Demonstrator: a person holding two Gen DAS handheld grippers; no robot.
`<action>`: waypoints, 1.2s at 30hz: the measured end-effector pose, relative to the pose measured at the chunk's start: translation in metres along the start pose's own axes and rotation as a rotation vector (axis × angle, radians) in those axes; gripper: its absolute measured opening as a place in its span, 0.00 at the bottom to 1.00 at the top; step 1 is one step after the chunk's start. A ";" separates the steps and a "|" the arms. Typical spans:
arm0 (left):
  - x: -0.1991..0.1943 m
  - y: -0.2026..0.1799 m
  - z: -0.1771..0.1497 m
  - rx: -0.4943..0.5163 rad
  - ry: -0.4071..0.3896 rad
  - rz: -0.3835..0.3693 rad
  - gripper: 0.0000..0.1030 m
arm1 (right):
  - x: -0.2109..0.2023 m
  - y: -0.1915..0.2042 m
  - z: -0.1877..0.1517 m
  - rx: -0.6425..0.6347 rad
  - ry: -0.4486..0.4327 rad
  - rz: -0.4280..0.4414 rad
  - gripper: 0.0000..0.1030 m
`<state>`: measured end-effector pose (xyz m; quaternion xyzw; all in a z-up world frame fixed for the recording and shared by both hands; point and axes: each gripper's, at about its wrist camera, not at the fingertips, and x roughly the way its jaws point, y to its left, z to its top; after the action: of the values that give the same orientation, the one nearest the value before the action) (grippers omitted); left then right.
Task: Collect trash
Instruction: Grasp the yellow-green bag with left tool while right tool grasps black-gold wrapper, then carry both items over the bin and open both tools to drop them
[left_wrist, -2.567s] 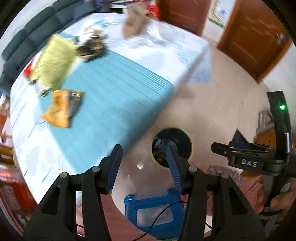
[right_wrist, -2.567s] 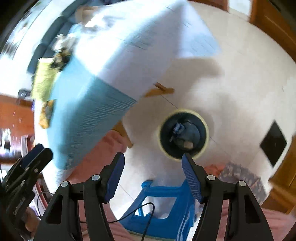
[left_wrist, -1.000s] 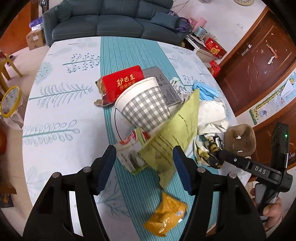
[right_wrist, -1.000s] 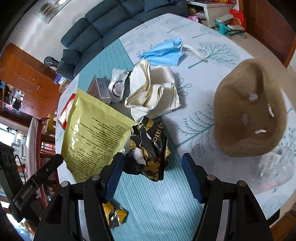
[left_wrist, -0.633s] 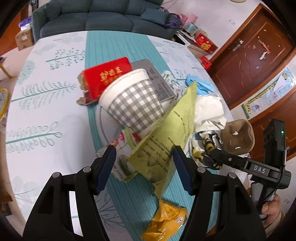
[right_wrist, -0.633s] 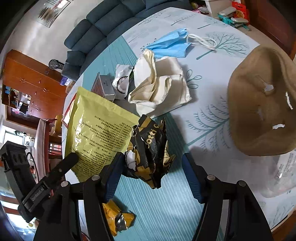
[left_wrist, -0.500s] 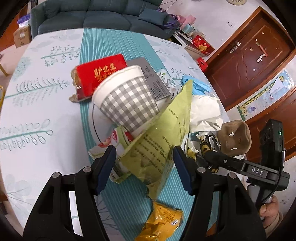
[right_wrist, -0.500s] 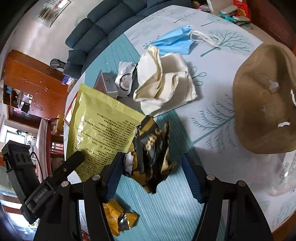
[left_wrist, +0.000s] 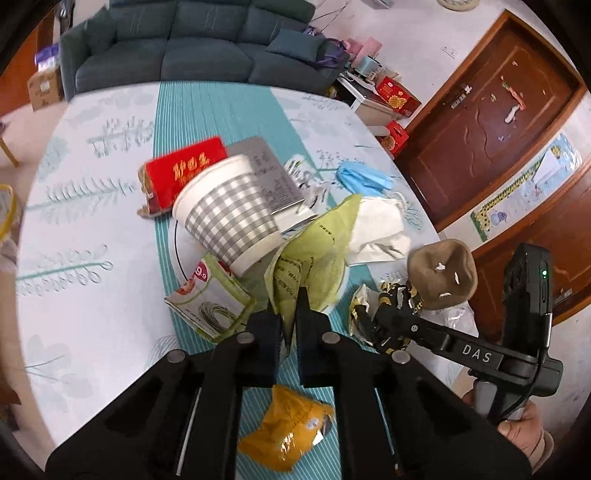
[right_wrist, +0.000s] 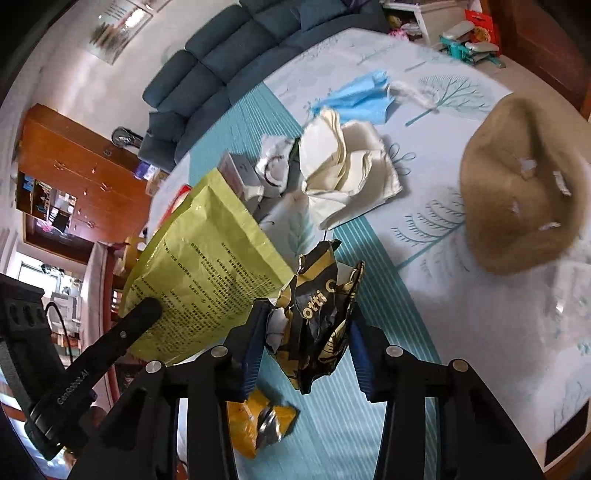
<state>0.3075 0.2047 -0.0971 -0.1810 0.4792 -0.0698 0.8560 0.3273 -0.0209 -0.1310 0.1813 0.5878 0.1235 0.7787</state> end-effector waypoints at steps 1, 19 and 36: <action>-0.008 -0.007 0.000 0.019 -0.009 0.004 0.03 | -0.009 0.000 -0.003 0.001 -0.011 0.005 0.41; -0.116 -0.144 -0.100 0.411 0.021 -0.063 0.03 | -0.170 -0.074 -0.157 0.136 -0.225 -0.024 0.41; -0.045 -0.239 -0.279 0.719 0.298 -0.068 0.03 | -0.161 -0.196 -0.306 0.362 -0.209 -0.235 0.41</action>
<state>0.0605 -0.0710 -0.1034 0.1269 0.5369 -0.2871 0.7831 -0.0156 -0.2215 -0.1487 0.2600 0.5335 -0.0950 0.7992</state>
